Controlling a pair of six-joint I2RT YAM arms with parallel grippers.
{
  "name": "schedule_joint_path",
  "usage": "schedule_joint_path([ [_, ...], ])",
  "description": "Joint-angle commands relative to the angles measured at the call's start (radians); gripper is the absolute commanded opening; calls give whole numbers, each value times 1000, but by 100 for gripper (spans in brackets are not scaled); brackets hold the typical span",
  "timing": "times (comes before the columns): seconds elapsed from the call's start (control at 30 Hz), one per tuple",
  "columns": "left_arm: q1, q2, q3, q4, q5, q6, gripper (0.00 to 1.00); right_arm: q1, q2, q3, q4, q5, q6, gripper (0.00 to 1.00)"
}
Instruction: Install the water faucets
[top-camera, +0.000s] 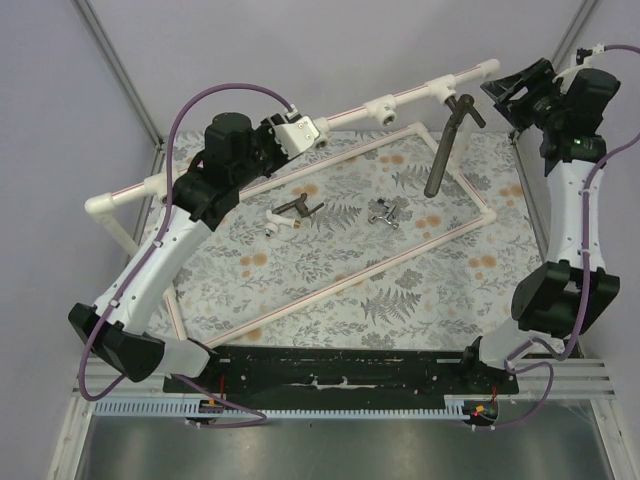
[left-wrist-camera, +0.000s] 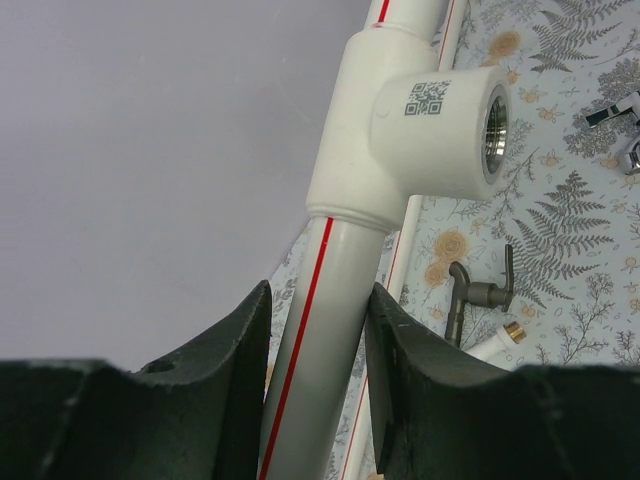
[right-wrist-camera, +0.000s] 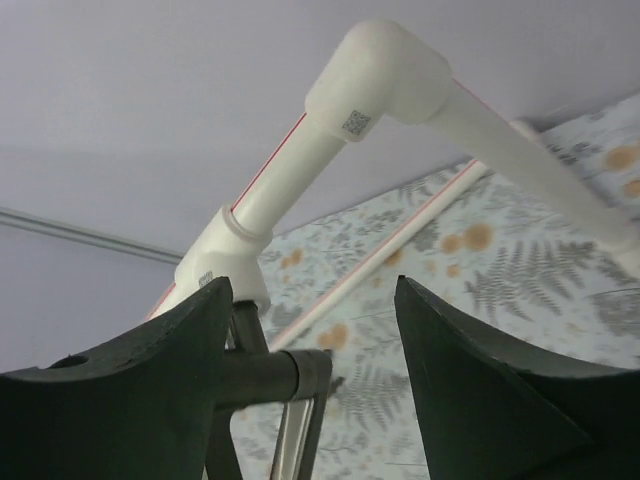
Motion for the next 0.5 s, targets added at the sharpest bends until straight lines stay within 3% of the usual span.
schedule_joint_path([
  [0.0, 5, 7, -52, -211, -16, -135, 6, 3, -139, 130, -353, 157, -471, 75],
  [0.07, 4, 7, -49, -211, -13, -137, 5, 25, -194, 102, -365, 242, -541, 77],
  [0.23, 4, 4, -53, -209, -18, -132, 6, 202, -282, 60, -374, 415, -779, 98],
  [0.47, 2, -4, -59, -203, -4, -137, 5, 386, -255, 45, -355, 590, -1052, 98],
])
